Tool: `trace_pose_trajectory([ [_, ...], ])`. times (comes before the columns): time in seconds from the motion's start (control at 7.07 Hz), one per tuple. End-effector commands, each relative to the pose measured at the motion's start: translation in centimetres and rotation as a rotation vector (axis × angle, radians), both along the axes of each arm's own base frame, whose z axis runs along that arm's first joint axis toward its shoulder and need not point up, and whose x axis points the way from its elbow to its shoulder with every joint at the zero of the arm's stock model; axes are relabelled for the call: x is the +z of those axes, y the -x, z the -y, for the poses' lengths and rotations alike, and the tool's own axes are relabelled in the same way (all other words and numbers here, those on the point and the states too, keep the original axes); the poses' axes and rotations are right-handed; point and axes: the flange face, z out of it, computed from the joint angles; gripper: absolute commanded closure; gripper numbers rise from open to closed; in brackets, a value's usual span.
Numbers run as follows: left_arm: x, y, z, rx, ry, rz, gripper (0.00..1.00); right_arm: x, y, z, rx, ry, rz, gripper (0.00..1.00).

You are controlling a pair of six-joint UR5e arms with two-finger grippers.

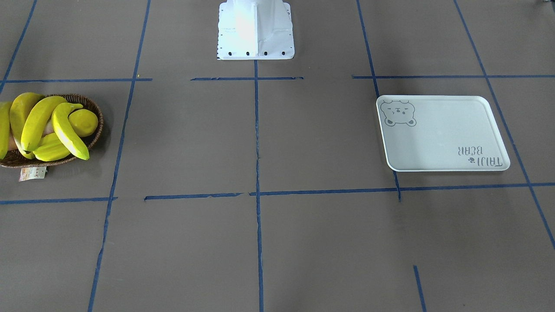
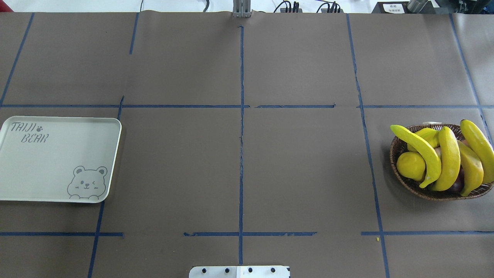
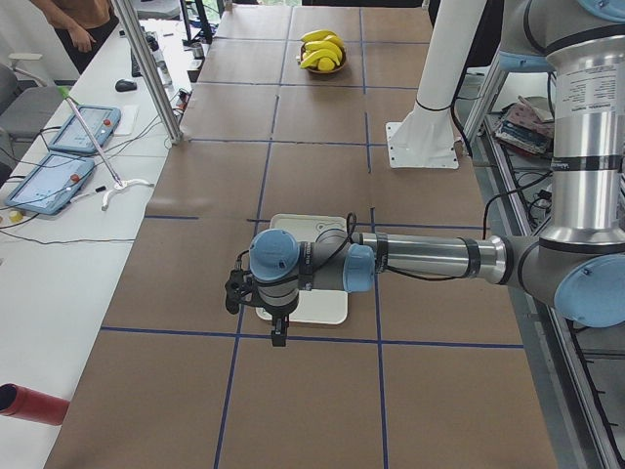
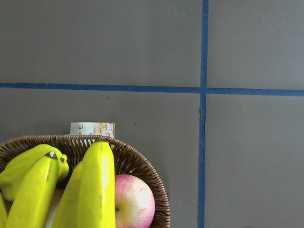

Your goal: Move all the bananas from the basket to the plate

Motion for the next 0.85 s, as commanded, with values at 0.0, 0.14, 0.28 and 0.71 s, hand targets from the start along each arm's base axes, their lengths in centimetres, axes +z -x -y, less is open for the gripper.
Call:
trace_pose_trajectory([
  [0.0,-0.2,0.0,0.2,0.003,-0.007,0.002,0.00,0.7,3.3,-3.1,0.028,0.011,0.056,0.01],
  [0.14,-0.2,0.0,0.2,0.003,-0.006,0.002,0.00,0.7,3.8,-3.2,0.012,0.014,0.066,0.01],
  [0.28,-0.1,0.0,0.2,0.002,-0.004,0.002,0.00,0.6,5.4,-3.3,-0.030,0.017,0.073,0.01],
  [0.71,-0.3,0.0,0.3,-0.003,-0.019,0.002,0.00,1.5,8.3,-3.7,-0.105,0.036,0.065,0.01],
])
